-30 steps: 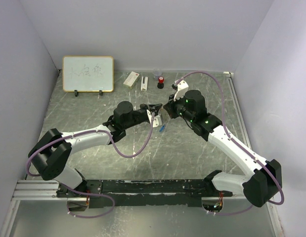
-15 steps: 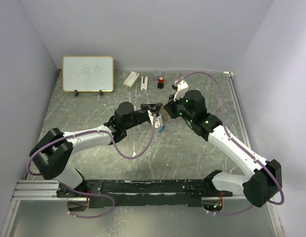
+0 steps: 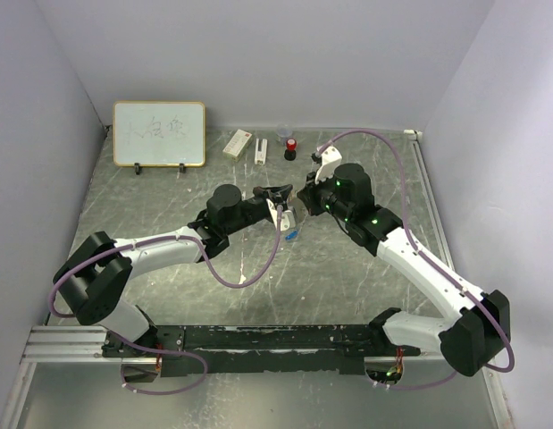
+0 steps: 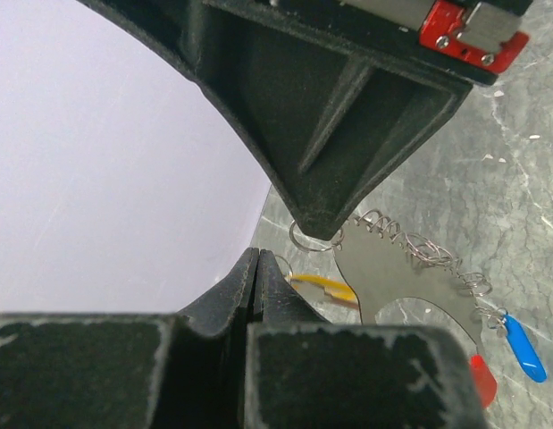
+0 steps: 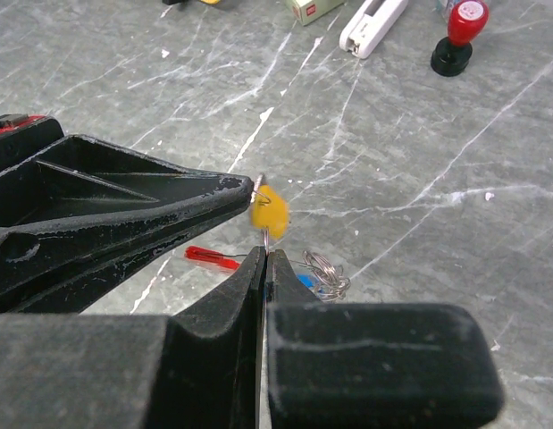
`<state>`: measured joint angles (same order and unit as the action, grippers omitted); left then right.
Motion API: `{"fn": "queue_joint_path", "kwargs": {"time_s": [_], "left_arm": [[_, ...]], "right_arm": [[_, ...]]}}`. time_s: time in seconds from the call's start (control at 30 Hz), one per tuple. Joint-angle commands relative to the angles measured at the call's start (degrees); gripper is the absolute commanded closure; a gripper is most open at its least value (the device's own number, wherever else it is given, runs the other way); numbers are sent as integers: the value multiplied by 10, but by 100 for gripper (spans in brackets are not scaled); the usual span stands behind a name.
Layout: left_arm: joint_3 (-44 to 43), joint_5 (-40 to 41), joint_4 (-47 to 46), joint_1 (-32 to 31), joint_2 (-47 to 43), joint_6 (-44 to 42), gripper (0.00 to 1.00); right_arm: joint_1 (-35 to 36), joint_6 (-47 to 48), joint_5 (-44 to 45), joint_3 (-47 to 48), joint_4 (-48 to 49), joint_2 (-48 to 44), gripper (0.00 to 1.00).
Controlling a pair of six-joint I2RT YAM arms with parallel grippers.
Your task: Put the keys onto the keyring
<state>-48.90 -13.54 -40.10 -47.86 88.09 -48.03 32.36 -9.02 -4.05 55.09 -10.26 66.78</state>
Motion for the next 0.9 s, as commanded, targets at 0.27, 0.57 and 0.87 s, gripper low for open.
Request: {"fn": "queue_joint_path", "kwargs": {"time_s": [0.27, 0.57, 0.87], "left_arm": [[25, -7, -37, -6, -9, -11, 93], [27, 53, -50, -7, 2, 27, 93], [-6, 248, -58, 15, 51, 232, 37]], "right_arm": [[-1, -3, 23, 45, 9, -11, 100], [-3, -2, 59, 35, -10, -22, 100], [-10, 2, 72, 7, -14, -36, 100]]}}
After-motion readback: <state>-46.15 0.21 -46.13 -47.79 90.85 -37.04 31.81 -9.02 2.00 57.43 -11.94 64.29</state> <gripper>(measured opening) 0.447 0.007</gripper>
